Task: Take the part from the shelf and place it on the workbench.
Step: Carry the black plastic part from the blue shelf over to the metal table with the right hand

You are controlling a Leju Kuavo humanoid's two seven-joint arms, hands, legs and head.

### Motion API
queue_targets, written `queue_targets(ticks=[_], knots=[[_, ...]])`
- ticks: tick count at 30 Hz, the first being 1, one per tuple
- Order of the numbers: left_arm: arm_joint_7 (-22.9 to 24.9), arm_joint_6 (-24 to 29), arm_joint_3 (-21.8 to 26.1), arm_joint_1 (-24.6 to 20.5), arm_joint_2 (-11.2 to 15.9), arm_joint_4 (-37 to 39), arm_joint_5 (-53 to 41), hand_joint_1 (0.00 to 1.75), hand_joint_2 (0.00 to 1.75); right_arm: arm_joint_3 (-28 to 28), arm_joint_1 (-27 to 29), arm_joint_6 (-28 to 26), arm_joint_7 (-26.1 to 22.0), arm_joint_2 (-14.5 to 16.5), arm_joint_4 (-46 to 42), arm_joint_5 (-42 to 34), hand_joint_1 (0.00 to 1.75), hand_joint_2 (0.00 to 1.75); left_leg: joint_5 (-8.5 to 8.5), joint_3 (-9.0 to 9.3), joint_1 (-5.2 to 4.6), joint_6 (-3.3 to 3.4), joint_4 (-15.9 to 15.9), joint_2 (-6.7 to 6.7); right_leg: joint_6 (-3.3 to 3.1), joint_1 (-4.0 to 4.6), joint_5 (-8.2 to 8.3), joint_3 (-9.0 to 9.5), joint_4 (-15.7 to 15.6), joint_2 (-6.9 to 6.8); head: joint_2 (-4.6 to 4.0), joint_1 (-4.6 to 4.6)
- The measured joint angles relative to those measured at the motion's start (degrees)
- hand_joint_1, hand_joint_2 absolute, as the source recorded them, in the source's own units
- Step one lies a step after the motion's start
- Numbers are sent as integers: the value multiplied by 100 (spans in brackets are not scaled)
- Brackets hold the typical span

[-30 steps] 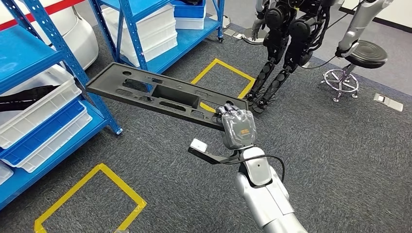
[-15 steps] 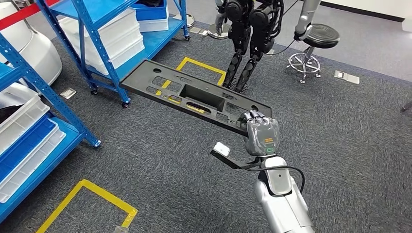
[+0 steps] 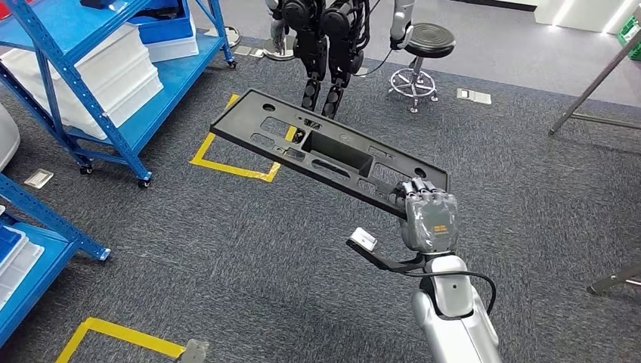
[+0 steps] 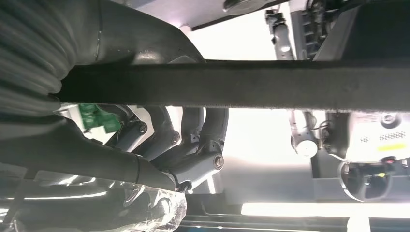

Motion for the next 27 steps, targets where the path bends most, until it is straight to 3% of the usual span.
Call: queue_targets(ticks=[2,3,4,6,8,9,10,12,13,15,17,19,20,22,23,24,25,27], knots=[[15,-3,-12,-58,-13,-3,-3,0,175,-15,7,9,-35,-44,-18,-22,175,175,46,-10,-36,91,-44,145,86,-17,38,-74,-3,63,0,10],[16,-3,-15,-82,-20,-4,-2,0,175,-19,3,13,-57,-66,-18,-38,175,175,78,-1,-44,143,-82,218,103,-16,7,-130,64,-29,0,12],[8,-2,-17,-101,-26,-7,-2,0,175,-21,-9,18,-75,-86,-16,-55,175,175,108,6,-48,190,-119,297,97,-11,-86,-237,255,-188,0,28],[-17,4,-17,-108,-33,-8,2,0,175,-20,-43,25,-105,-114,-9,-109,175,175,134,7,-75,236,-149,459,60,-12,-396,-582,963,-524,0,58],[-38,32,-15,-92,-34,-8,6,0,175,-18,-60,31,-138,-133,12,-189,175,175,135,-2,-100,242,-148,632,74,-23,-619,-869,1610,-627,0,75],[-44,51,-14,-86,-35,-8,7,0,175,-18,-61,32,-155,-143,28,-226,175,175,134,-4,-106,242,-147,712,108,-31,-627,-873,1667,-641,0,77],[-48,67,-14,-84,-36,-7,5,0,175,-17,-61,33,-168,-153,45,-251,175,175,132,-4,-108,240,-147,783,154,-36,-555,-747,1476,-663,0,80],[-53,89,-14,-84,-40,-8,-3,0,175,-16,-62,32,-183,-170,68,-289,175,175,125,3,-113,222,-142,903,227,-50,-319,-272,653,-831,0,85],[-54,100,-14,-84,-42,-8,-8,0,175,-16,-63,28,-186,-174,73,-308,175,175,119,7,-129,199,-140,953,234,-30,-217,-60,286,-957,0,84],[-50,124,-15,-78,-48,-9,-22,0,175,-17,-64,16,-194,-180,79,-357,175,175,111,27,-155,137,-146,1041,164,16,-138,104,-31,-1087,0,77],[-45,133,-17,-72,-62,-10,-44,0,175,-18,-53,4,-206,-197,84,-393,175,175,99,54,-152,73,-162,1136,68,39,-112,85,-30,-984,0,70],[-45,133,-19,-76,-74,-12,-66,0,175,-19,-32,-4,-222,-209,83,-409,175,175,-8,24,-115,10,-58,1018,-16,-11,-82,97,-54,-860,0,54],[-47,134,-20,-75,-77,-12,-72,0,175,-19,-24,-7,-228,-208,82,-415,175,175,-149,-59,-98,-12,137,865,-64,-35,-65,108,-64,-800,0,40],[-48,135,-20,-53,-78,-12,-74,0,175,-19,-9,-10,-231,-196,82,-419,175,175,-549,-387,-83,-25,850,563,-135,-23,-45,105,-67,-671,0,15],[-48,135,-20,-36,-78,-11,-81,0,175,-19,7,-10,-226,-189,81,-415,175,175,-699,-575,-83,-22,1220,505,-156,-3,-40,102,-65,-594,0,9],[-47,136,-20,-23,-78,-10,-98,0,175,-19,36,-9,-214,-185,74,-402,175,175,-744,-704,-83,-13,1450,484,-165,16,-35,100,-62,-508,0,8],[-41,138,-21,-16,-78,-10,-128,0,175,-20,81,-9,-196,-183,54,-383,175,175,-658,-721,-83,4,1445,479,-169,30,-32,102,-58,-426,0,8],[-17,151,-26,-16,-76,-11,-207,0,175,-26,210,-11,-158,-181,-21,-340,175,175,-252,-462,-81,60,861,389,-170,46,-31,110,-43,-261,0,7]])
